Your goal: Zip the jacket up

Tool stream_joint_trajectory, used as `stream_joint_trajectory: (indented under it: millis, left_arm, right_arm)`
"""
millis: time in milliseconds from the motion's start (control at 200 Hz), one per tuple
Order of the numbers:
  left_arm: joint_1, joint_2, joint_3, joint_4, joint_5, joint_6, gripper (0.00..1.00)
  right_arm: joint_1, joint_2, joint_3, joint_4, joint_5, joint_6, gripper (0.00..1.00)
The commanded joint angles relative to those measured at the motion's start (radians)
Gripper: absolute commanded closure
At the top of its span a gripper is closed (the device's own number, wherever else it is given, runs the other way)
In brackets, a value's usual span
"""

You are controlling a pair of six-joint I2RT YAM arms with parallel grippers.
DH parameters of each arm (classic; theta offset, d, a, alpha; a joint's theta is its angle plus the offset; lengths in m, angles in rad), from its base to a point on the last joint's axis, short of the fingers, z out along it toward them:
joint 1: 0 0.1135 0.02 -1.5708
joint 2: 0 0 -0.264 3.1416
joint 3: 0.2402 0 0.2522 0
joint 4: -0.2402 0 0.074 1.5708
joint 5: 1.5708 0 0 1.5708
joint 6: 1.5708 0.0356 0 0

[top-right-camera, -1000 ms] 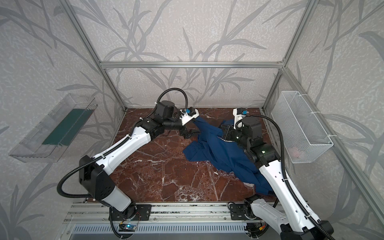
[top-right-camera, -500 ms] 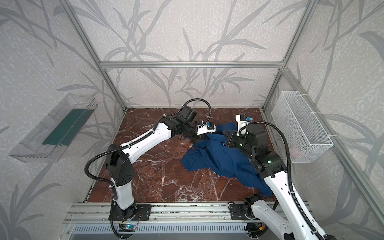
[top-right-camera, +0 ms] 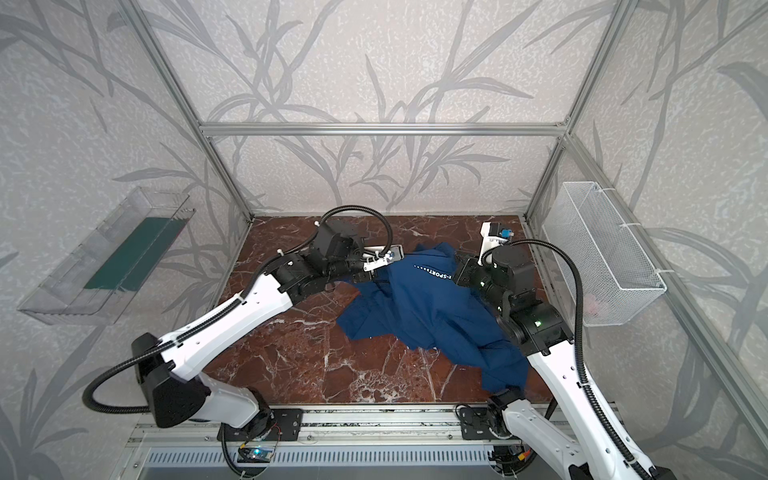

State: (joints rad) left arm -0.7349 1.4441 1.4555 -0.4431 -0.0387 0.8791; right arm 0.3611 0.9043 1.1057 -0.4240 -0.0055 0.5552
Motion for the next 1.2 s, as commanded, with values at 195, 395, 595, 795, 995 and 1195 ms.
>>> stream_joint_trajectory:
  millis: [195,395,595,795,995,1195]
  left_arm:
    - [0.185,-0.089,0.100,0.083,-0.249,0.185,1.00]
    - [0.269,-0.048,0.216,0.085,-0.268,0.290,1.00]
    - [0.263,-0.048,0.225,0.149,-0.290,0.310,1.00]
    - [0.046,-0.221,-0.376,0.454,-0.468,0.252,1.00]
    - [-0.185,-0.285,-0.692,0.392,-0.648,-0.043,1.00]
    - [-0.307,-0.314,-0.656,0.031,-0.584,-0.430,0.41]
  right_arm:
    - [-0.017,0.156,0.238,0.139,0.159,-0.084,1.00]
    - [-0.021,0.230,0.317,0.140,0.163,-0.123,1.00]
    - [-0.025,0.233,0.308,0.109,0.148,-0.125,1.00]
    - [-0.026,0.045,-0.028,0.081,0.225,-0.059,1.00]
    - [-0.026,-0.129,-0.297,-0.058,0.191,0.030,0.81]
    - [-0.027,-0.269,-0.322,-0.241,0.209,0.122,0.24]
